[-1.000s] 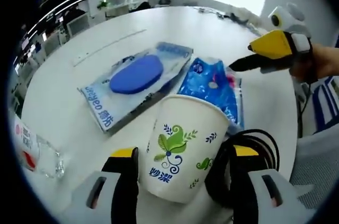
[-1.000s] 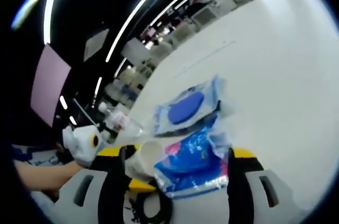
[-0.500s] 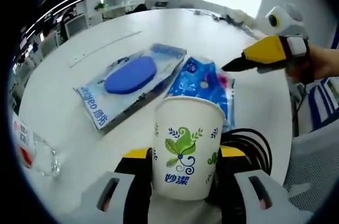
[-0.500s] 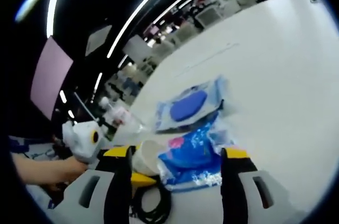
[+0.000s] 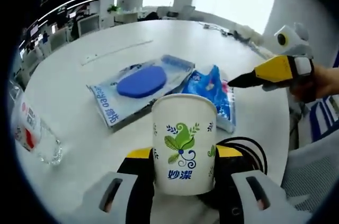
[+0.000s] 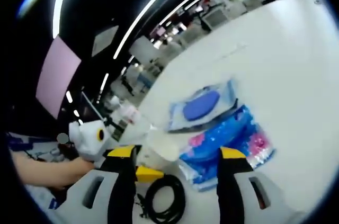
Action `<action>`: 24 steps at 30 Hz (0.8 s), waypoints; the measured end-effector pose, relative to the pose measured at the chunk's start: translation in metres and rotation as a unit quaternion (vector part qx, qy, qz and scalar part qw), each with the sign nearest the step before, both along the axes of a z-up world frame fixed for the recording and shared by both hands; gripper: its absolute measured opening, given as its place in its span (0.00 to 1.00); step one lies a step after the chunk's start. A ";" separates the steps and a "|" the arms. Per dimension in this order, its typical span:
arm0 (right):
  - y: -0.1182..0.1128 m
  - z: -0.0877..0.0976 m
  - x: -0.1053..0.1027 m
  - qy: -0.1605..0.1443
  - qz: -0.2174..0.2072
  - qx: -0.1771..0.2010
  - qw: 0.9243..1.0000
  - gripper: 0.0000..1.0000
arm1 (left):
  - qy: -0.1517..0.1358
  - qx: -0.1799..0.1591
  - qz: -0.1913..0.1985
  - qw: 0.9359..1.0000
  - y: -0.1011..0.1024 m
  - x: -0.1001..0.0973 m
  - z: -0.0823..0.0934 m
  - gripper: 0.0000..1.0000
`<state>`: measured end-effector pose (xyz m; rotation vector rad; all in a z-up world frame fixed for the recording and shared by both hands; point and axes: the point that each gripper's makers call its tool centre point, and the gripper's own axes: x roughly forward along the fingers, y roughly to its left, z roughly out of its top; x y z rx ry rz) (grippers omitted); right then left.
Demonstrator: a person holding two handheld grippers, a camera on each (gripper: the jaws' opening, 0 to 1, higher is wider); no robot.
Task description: Arrange the tabletop items into an orderly group along one side of the table until the central work area is clear of visible clutter.
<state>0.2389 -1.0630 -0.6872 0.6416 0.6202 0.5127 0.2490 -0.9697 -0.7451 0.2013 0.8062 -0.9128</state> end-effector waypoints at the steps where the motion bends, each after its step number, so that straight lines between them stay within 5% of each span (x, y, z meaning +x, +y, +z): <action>1: 0.001 0.002 0.000 0.000 0.000 0.003 1.000 0.58 | -0.002 -0.001 0.000 1.000 0.000 0.000 0.001 0.41; 12: 0.024 0.024 0.005 -0.004 0.016 0.060 0.998 0.60 | -0.024 -0.039 0.032 0.998 -0.001 0.008 0.019 0.41; 24: 0.069 0.035 0.009 0.001 0.059 0.106 0.993 0.74 | -0.050 -0.064 0.041 0.996 0.001 0.013 0.038 0.41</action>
